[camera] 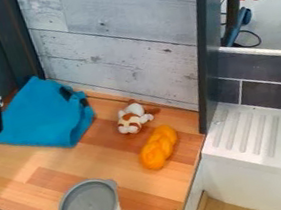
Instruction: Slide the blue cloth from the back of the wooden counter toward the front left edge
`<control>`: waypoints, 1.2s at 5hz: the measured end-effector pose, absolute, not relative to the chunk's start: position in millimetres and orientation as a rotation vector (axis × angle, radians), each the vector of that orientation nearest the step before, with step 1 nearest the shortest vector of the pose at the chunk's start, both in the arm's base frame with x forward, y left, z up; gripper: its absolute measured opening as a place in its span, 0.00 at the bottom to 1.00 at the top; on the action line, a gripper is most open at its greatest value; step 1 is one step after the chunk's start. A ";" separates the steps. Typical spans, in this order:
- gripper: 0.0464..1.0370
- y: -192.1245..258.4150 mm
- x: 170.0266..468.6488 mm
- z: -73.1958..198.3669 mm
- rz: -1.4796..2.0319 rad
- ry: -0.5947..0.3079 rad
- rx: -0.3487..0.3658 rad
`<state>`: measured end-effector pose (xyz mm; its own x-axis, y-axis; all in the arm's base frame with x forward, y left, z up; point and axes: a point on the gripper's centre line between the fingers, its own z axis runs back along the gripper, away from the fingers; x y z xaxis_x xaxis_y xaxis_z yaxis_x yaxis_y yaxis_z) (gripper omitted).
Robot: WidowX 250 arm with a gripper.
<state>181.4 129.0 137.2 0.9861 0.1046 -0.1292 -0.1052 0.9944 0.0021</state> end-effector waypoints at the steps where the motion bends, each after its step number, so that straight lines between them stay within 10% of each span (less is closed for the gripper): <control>1: 0.96 127.8 181.9 130.7 0.107 0.151 -0.023; 3: 0.96 159.0 259.2 112.5 0.224 0.080 -0.090; 6: 0.96 190.8 309.7 61.5 0.181 0.026 0.011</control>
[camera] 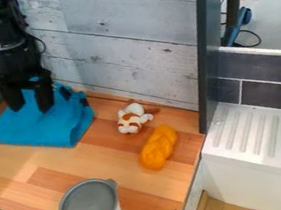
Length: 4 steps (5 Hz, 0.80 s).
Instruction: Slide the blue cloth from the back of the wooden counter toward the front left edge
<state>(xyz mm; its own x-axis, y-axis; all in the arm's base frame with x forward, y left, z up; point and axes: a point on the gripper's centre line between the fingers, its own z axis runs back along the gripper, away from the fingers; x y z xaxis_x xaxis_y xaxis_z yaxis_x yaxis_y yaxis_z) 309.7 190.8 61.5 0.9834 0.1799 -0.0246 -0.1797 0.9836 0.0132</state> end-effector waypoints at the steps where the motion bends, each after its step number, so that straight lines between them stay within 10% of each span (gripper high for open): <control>1: 0.96 194.0 318.4 45.7 0.156 0.038 0.005; 4: 0.96 196.3 323.3 20.6 0.128 0.032 -0.031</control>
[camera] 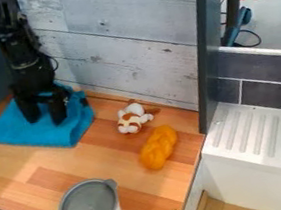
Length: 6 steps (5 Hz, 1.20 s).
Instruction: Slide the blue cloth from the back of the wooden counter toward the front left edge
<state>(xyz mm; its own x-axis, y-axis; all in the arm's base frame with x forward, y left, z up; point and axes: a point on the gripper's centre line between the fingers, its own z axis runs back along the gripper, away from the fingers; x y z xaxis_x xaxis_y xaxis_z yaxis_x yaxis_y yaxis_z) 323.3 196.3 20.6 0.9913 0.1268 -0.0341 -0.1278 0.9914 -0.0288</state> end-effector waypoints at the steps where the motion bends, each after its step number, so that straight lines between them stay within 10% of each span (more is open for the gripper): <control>1: 0.96 195.8 303.5 10.5 0.128 0.077 -0.029; 6: 0.96 175.3 218.9 6.7 0.080 0.314 -0.109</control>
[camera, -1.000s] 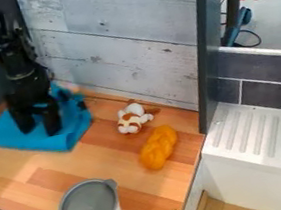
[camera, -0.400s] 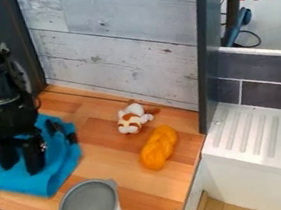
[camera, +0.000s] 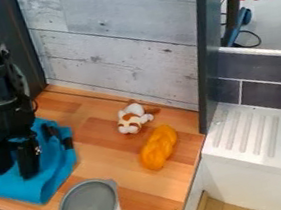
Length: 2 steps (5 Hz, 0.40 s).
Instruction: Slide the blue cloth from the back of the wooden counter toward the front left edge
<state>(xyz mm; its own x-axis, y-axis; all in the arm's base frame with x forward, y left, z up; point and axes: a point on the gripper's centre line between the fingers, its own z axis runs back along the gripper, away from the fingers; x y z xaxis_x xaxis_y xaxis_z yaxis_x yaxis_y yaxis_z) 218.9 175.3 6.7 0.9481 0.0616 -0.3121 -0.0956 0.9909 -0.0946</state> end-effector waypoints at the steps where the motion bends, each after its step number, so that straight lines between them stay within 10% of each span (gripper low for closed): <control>1: 0.96 177.5 211.5 9.7 0.072 0.418 -0.123; 2: 0.96 170.4 215.6 16.2 0.034 0.437 -0.152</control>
